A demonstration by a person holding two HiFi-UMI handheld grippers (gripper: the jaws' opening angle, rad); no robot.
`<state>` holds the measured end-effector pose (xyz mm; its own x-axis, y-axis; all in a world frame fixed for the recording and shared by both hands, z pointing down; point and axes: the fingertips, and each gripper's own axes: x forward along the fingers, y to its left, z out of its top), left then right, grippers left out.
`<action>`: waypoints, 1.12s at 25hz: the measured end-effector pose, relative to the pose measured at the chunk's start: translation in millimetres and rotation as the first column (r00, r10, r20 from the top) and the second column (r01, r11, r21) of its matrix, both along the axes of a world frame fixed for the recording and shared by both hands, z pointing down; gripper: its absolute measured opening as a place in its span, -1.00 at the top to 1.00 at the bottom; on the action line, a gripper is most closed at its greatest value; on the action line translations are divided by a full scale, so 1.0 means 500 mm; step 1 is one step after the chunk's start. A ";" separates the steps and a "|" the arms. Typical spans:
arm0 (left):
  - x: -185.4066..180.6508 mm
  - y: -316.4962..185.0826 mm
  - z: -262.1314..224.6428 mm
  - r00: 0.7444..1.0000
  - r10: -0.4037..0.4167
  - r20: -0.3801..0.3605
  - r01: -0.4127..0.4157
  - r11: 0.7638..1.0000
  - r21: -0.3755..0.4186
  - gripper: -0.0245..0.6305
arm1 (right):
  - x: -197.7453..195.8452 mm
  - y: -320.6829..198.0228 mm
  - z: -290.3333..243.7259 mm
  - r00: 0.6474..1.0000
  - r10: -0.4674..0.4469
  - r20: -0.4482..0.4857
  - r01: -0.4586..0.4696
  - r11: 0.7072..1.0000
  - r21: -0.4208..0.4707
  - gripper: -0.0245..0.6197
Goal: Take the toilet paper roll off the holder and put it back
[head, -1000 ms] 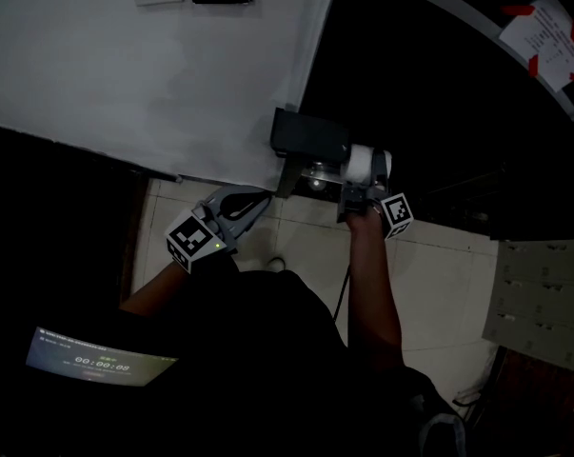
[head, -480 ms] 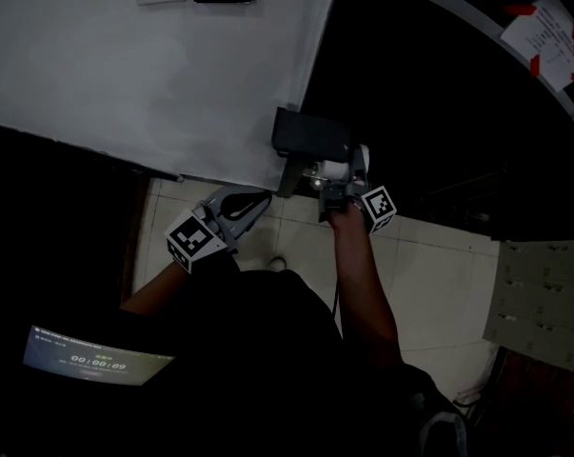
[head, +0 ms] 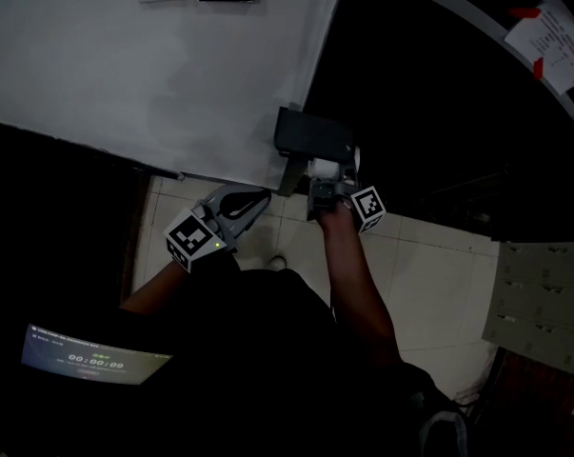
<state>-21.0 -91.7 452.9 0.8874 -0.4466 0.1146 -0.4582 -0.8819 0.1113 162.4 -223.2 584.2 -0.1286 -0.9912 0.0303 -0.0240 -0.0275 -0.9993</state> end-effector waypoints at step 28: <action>-0.001 0.002 0.002 1.000 -0.004 -0.010 0.004 1.000 -0.008 0.92 | -0.115 0.081 0.008 0.995 -0.095 -0.021 0.095 0.995 0.026 -0.59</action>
<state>-21.6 -90.5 453.8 0.8866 -0.4495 0.1088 -0.4607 -0.8790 0.1230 105.0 -182.8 588.0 -0.2218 -0.9751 0.0069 -0.0447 0.0031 -0.9990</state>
